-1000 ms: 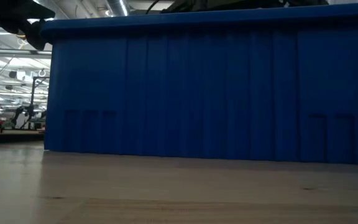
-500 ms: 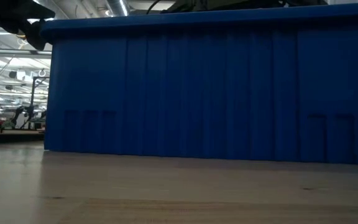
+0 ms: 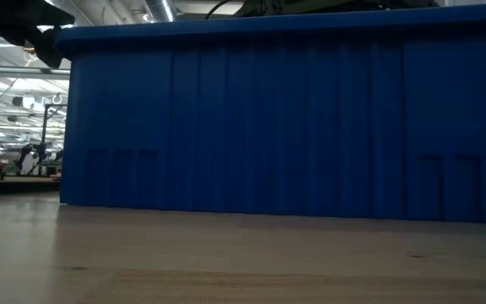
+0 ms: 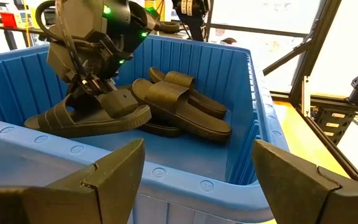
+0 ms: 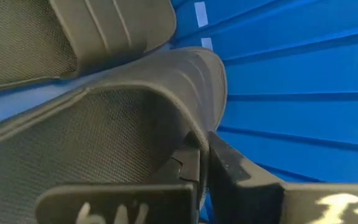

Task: Pick and place slides into bin
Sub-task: Put the black slides into the blue organizer bin

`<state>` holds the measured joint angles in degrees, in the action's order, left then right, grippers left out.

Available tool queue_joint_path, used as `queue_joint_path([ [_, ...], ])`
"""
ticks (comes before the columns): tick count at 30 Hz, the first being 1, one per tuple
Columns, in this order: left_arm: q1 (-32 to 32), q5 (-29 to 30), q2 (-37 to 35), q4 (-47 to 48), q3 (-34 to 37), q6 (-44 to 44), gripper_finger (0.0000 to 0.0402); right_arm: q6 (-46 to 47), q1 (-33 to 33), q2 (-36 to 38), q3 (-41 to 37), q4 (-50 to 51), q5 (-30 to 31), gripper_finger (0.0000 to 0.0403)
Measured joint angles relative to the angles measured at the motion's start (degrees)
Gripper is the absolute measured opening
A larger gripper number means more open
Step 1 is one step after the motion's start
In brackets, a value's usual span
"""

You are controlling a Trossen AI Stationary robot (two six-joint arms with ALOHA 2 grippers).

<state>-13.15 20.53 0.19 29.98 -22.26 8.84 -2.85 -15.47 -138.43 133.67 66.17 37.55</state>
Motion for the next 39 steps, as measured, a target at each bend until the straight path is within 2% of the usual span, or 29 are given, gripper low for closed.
queue_joint_path([
  [21,0.0,0.0,0.0,0.0,0.0,0.0,0.029,-2.1,-0.8,-2.6,0.1,-2.5,-1.9,0.0014],
  [25,0.0,0.0,0.0,0.0,0.0,0.0,0.029,-1.9,-0.9,-2.7,0.0,-3.0,-5.3,0.0014],
  [39,0.0,0.0,0.0,0.0,0.0,0.0,0.029,-2.1,-2.5,-2.9,0.0,-3.7,-7.5,0.0014],
])
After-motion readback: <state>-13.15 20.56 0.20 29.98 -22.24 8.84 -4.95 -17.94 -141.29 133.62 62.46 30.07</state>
